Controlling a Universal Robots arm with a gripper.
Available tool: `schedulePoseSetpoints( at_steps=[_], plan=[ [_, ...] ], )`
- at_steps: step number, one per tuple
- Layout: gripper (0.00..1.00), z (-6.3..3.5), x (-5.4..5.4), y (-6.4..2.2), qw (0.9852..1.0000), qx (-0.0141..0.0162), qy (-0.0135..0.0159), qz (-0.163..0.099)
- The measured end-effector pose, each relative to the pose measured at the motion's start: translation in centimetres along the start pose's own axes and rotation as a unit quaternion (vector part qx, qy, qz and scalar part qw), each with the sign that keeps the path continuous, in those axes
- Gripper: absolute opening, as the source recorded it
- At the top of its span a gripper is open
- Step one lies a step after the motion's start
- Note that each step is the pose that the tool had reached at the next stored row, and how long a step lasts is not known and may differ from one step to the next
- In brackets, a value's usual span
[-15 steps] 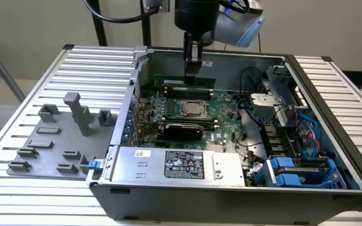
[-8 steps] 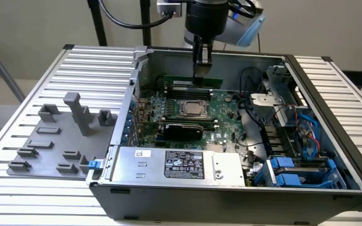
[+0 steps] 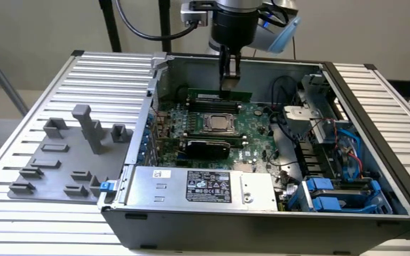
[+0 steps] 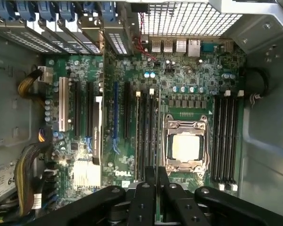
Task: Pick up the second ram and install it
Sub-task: 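Insert the second ram into the second slot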
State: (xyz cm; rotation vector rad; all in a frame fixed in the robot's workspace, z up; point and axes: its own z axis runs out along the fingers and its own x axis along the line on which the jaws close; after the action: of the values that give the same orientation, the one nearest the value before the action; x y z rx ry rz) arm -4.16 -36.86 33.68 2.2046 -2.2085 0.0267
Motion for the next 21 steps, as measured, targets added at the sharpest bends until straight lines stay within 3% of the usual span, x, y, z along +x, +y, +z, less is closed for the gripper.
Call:
schedulePoseSetpoints(
  at_steps=[15, 21],
  plan=[
    [0.0, 0.01, 0.0, 0.0, 1.0, 0.0, 0.002, 0.0],
    [0.0, 0.98, -0.03, 0.0, 1.0, 0.0, 0.002, 0.0]
  ],
)
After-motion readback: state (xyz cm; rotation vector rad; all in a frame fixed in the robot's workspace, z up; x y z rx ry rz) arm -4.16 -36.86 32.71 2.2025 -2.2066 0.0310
